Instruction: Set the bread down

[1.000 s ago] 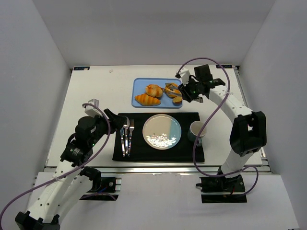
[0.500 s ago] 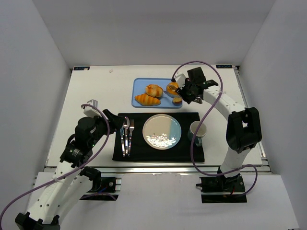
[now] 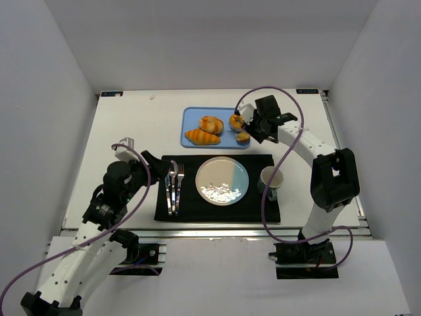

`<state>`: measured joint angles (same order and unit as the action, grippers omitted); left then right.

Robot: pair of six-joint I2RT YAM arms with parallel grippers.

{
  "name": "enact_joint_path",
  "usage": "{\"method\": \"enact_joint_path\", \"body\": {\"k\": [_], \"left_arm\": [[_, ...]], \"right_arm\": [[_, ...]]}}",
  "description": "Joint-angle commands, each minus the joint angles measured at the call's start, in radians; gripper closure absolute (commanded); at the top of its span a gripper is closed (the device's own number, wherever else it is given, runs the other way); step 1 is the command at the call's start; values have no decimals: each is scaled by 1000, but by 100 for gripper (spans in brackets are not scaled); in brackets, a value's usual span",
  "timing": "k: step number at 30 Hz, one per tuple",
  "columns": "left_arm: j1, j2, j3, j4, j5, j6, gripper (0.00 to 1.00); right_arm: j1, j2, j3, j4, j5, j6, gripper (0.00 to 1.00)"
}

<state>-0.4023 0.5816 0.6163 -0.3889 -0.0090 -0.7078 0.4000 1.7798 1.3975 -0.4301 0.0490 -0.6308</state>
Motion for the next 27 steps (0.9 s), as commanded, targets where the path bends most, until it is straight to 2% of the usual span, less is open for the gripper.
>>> {"method": "enact_joint_path", "body": {"k": [1, 3, 4, 5, 8, 10, 16, 21, 24, 27], "left_arm": [[0, -9, 3, -2, -11, -2, 29], [0, -16, 7, -7, -14, -2, 29], [0, -17, 7, -10, -16, -2, 29], [0, -19, 5, -11, -17, -4, 29], [0, -28, 3, -10, -19, -10, 29], [-1, -29, 3, -8, -19, -12, 29], [0, -25, 16, -8, -22, -10, 29], [0, -20, 13, 2, -16, -10, 29], [0, -16, 16, 5, -13, -10, 29], [0, -12, 25, -4, -16, -4, 29]], "right_arm": [[13, -3, 15, 30, 40, -15, 54], [16, 0, 23, 18, 32, -17, 66], [16, 0, 23, 17, 26, -18, 66], [16, -13, 23, 16, 19, -18, 77], [14, -45, 12, 28, 2, -20, 90], [10, -89, -2, 34, -12, -12, 95], [-23, -284, -98, 51, -149, 11, 100], [-24, -448, -216, 22, -297, -29, 100], [-24, -520, -250, -50, -412, -53, 100], [-13, -577, -261, -200, -527, -154, 100]]}}
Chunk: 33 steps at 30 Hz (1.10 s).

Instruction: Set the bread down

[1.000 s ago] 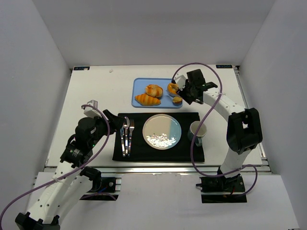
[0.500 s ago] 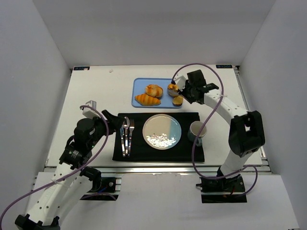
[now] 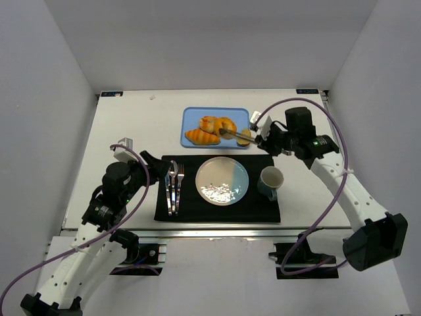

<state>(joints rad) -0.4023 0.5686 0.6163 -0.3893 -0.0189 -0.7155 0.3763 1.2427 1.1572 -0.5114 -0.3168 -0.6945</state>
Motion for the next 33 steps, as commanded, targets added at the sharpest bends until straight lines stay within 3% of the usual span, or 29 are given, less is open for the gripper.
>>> {"method": "enact_joint_path", "body": {"k": [1, 8, 12, 14, 15, 19, 28, 33], "left_arm": [[0, 1, 26, -8, -9, 5, 29], [0, -35, -1, -8, -9, -15, 29], [0, -50, -7, -14, -15, -22, 29], [0, -53, -7, -19, -16, -22, 29], [0, -53, -4, -22, -19, -22, 29], [0, -58, -7, -25, -21, -22, 29], [0, -62, -13, -23, -23, -24, 29], [0, -61, -12, -19, -19, -22, 29]], "right_arm": [[16, -51, -28, -175, -186, -141, 100], [79, -92, -111, -289, -193, -252, 100], [118, -65, -120, -286, -177, -224, 92], [128, -52, -120, -283, -171, -218, 79], [130, -46, -117, -282, -173, -211, 69], [130, -58, -108, -271, -185, -197, 55], [130, -109, -74, -240, -206, -142, 52], [102, -89, -44, -133, -145, -50, 55]]}}
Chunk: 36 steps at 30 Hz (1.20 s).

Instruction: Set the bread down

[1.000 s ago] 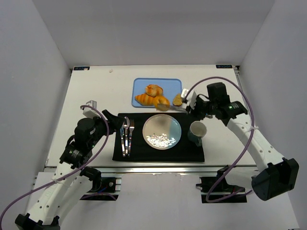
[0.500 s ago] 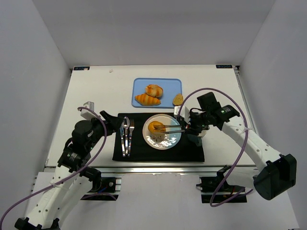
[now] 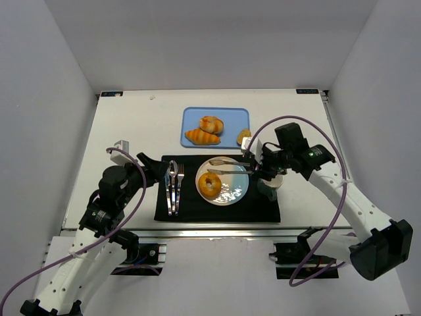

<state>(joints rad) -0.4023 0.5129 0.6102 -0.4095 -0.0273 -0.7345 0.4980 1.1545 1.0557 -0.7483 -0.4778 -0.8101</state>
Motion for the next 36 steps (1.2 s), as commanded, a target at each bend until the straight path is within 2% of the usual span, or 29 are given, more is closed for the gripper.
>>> {"method": "enact_joint_path", "body": {"k": [1, 7, 9, 13, 20, 36], "left_arm": [[0, -4, -7, 3, -13, -3, 29], [0, -4, -3, 0, -13, 1, 29], [0, -5, -6, 0, -13, 1, 29], [0, -14, -10, 6, -14, -5, 29], [0, -24, -9, -2, -20, -8, 29], [0, -8, -9, 6, -11, -6, 29]], "right_arm": [[-44, 13, 66, 116, 45, 66, 55], [-206, 180, 159, 141, 99, -92, 57], [-226, 232, 177, 130, 137, -205, 56], [-231, 272, 152, 185, 194, -328, 54], [-236, 353, 168, 224, 255, -343, 50], [-263, 418, 156, 283, 301, -331, 53]]}}
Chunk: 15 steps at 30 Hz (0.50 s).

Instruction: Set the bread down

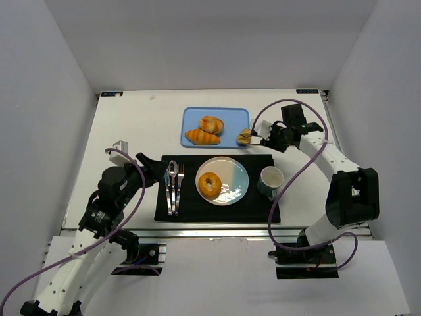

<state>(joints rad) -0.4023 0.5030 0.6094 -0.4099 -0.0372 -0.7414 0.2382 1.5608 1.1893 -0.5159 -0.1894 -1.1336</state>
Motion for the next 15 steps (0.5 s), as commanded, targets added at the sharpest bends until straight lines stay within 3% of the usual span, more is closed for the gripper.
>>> {"method": "enact_joint_path", "body": {"k": [1, 3, 7, 10, 15], "left_arm": [[0, 0, -8, 5, -1, 0, 29], [-1, -1, -8, 3, -3, 0, 29], [0, -3, -5, -4, -6, -1, 29], [0, -4, -7, -1, -6, -1, 29], [0, 2, -8, 6, -3, -3, 29]], "right_arm": [[-5, 18, 21, 54, 21, -8, 55], [-4, 28, 30, 44, 22, -9, 60], [-5, 18, 43, 4, -11, -14, 88], [-5, -28, 44, -29, -44, -12, 98], [-2, -169, 49, -98, -171, 23, 100]]}}
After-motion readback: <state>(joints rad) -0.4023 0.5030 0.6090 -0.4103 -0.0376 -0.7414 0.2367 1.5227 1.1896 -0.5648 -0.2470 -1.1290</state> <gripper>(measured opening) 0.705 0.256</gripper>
